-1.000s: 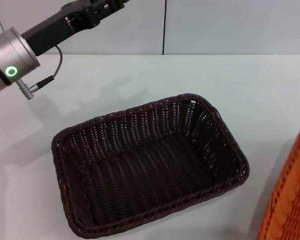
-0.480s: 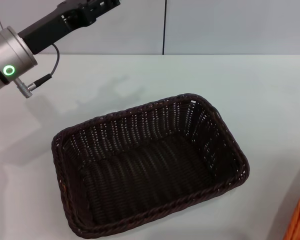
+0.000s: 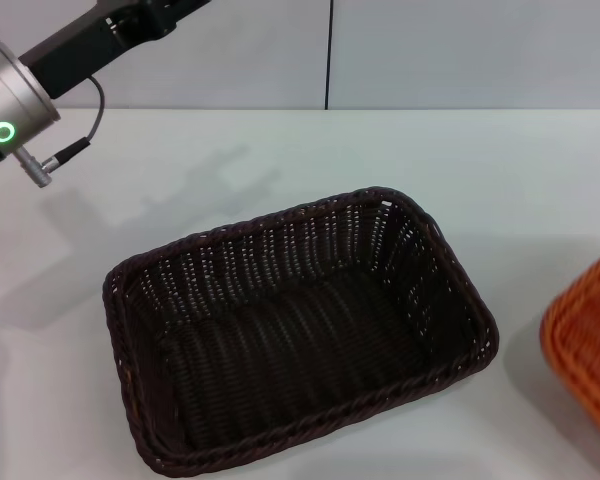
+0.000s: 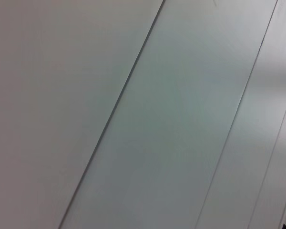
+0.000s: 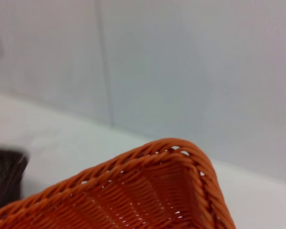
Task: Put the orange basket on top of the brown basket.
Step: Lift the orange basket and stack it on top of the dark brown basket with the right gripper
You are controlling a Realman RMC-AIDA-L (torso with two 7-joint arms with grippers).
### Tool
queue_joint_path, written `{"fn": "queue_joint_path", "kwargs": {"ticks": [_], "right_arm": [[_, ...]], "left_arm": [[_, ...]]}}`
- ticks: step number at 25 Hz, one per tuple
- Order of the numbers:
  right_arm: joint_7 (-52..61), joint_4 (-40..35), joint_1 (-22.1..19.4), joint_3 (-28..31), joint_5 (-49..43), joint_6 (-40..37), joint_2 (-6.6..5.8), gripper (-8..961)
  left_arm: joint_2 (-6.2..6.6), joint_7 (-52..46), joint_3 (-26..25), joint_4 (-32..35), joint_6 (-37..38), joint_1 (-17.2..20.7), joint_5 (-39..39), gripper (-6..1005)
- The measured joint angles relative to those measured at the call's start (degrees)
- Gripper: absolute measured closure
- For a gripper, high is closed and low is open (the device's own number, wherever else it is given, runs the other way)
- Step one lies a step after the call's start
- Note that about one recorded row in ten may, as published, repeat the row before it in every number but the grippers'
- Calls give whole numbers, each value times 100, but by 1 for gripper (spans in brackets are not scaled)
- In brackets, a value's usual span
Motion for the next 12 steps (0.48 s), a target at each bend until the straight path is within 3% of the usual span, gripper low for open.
{"fn": "queue_joint_path", "kwargs": {"ticks": [3, 6, 9, 12], "right_arm": [[27, -4, -51, 236, 489, 244, 82, 819], [67, 30, -60, 333, 1302, 621, 254, 819], [43, 59, 13, 250, 2024, 917, 553, 820], [-123, 82, 215, 221, 2554, 1076, 950, 815]], "left_arm": [[21, 0, -78, -18, -3, 16, 13, 140], [24, 0, -168, -21, 2, 18, 31, 140], [26, 0, -179, -21, 4, 17, 32, 140], [56, 21, -200, -29, 26, -9, 41, 140]]}}
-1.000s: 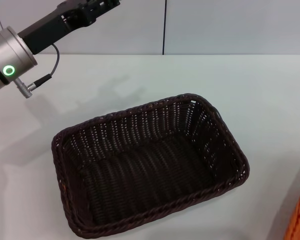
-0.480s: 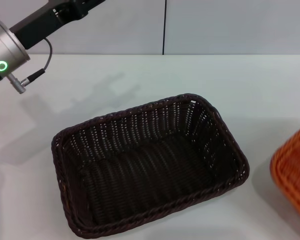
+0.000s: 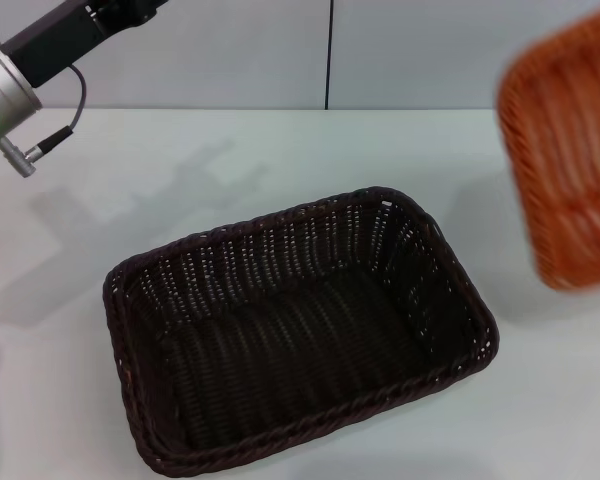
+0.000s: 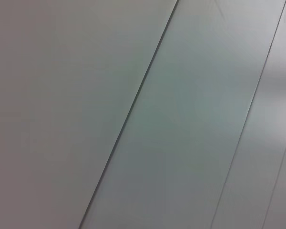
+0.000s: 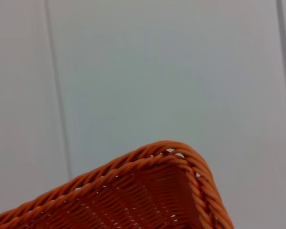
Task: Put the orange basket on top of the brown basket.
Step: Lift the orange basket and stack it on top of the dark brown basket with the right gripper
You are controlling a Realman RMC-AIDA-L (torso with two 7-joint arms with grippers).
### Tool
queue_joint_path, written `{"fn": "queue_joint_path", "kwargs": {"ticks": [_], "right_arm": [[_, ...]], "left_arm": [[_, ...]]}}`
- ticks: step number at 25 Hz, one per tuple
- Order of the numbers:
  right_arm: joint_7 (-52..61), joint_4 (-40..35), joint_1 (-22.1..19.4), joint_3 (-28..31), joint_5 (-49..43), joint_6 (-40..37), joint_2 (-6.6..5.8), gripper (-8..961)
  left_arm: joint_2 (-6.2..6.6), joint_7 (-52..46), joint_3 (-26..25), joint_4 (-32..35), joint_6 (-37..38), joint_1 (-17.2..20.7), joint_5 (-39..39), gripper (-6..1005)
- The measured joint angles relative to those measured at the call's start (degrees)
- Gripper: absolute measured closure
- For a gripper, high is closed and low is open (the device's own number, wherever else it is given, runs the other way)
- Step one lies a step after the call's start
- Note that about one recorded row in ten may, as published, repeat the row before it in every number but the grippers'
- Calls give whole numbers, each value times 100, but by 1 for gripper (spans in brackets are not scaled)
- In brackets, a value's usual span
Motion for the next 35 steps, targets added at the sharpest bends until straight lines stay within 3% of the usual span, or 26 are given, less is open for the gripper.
{"fn": "queue_joint_path", "kwargs": {"ticks": [4, 8, 13, 18, 25, 35], "right_arm": [[-229, 153, 254, -116, 492, 17, 521, 808], [-537, 474, 370, -247, 783, 43, 889, 801], [-872, 1241, 367, -659, 1350, -85, 1042, 793], [-1339, 1592, 316, -828, 1497, -213, 1326, 785], [-2168, 2752, 257, -829, 1484, -420, 1339, 773], [-2851, 4008, 143, -1028, 1448, -649, 1356, 756]], "left_arm": [[10, 136, -8, -2, 47, -3, 5, 140], [-12, 348, -201, 36, 168, 27, 12, 140], [-31, 441, -342, 53, 186, 33, 13, 140], [-63, 798, -629, 78, 428, 46, -11, 139], [-78, 1299, -1518, 477, 525, -39, -30, 139], [-50, 1339, -1627, 641, 728, -77, -5, 139]]}}
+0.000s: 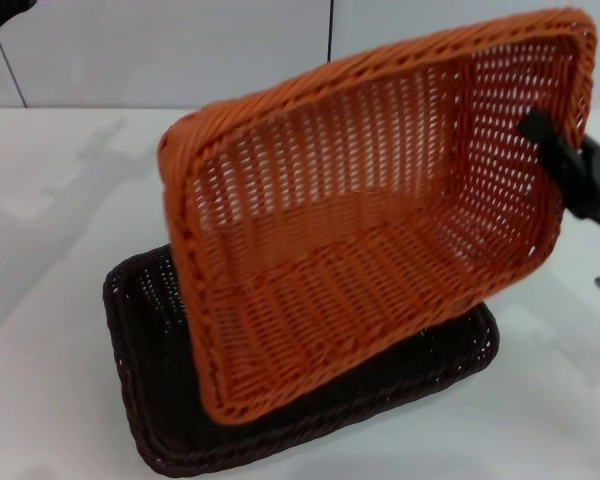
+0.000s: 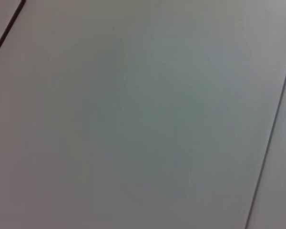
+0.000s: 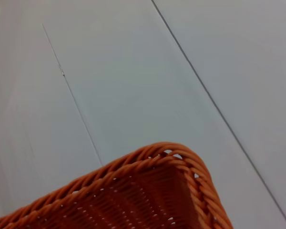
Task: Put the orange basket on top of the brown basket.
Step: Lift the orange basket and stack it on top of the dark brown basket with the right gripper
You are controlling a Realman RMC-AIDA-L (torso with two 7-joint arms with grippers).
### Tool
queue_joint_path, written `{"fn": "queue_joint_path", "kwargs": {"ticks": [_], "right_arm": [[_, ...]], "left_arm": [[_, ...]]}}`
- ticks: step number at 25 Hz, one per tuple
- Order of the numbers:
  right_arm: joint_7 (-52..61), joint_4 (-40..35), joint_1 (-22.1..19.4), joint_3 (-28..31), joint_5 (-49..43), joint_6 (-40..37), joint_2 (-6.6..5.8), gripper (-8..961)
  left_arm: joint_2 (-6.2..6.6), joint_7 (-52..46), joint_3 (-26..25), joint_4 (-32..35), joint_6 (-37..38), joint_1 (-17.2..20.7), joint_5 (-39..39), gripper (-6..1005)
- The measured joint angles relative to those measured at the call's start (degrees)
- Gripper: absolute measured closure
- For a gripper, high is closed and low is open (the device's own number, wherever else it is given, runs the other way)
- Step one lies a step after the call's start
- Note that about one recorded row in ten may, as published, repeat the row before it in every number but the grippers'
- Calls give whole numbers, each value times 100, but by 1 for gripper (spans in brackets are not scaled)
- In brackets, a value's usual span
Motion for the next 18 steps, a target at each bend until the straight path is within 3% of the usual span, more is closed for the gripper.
{"fn": "queue_joint_path", "kwargs": {"ticks": [10, 18], "right_arm": [[-236, 597, -285, -203, -13, -6, 17, 739], [-164, 698, -167, -679, -193, 618, -9, 726]], "left_arm": [[8, 117, 30, 165, 134, -21, 18, 140], [-4, 124, 55, 270, 178, -74, 18, 140]]}}
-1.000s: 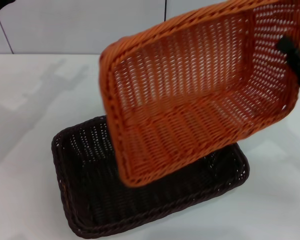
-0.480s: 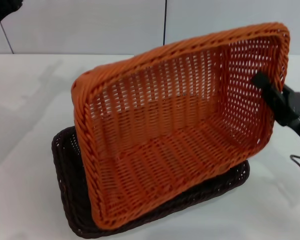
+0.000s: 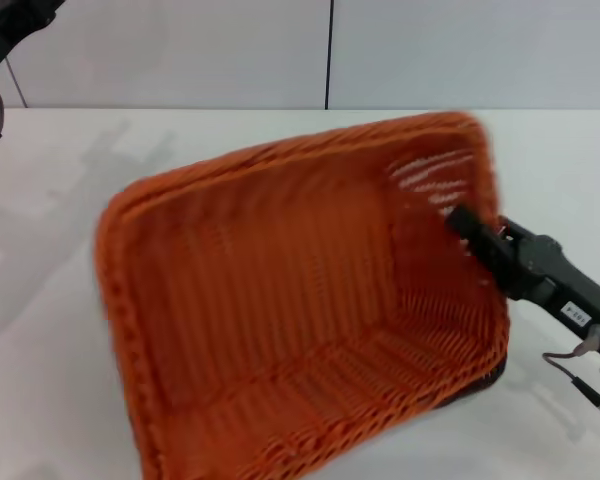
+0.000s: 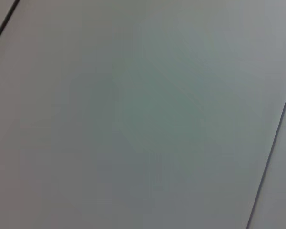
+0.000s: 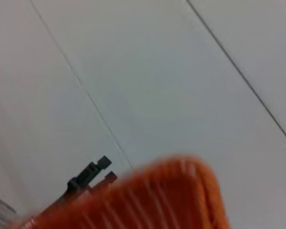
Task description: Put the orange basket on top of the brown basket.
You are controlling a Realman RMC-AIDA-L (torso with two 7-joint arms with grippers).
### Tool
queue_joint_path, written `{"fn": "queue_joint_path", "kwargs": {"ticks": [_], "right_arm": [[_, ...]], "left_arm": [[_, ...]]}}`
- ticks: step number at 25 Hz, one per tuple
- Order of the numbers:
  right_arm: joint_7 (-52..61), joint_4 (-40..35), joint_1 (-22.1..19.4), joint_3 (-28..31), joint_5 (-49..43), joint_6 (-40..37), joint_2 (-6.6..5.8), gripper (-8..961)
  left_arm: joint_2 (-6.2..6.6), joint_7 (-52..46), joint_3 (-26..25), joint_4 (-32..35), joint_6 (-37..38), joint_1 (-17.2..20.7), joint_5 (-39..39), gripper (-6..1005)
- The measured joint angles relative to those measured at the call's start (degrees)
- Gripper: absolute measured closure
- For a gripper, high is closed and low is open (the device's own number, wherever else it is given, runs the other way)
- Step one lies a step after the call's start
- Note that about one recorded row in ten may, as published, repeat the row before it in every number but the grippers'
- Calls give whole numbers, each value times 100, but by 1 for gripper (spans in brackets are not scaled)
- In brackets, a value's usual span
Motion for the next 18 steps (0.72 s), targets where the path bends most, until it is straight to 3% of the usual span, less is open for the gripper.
{"fn": "queue_joint_path", "kwargs": {"ticks": [4, 11, 15, 18], "right_arm": [[16, -10, 12, 31, -2, 52, -1, 719], [35, -240, -52, 300, 127, -55, -13, 578], [37, -700, -227, 718, 426, -144, -17, 498], [38, -1201, -371, 893, 776, -91, -33, 379]], "left_arm": [[-1, 1, 0, 22, 0, -5, -1, 140], [-6, 2, -23, 34, -45, 35, -12, 139], [-8, 2, -65, 19, -86, 70, -31, 139], [-15, 2, -268, -14, -157, 140, -48, 139]]}}
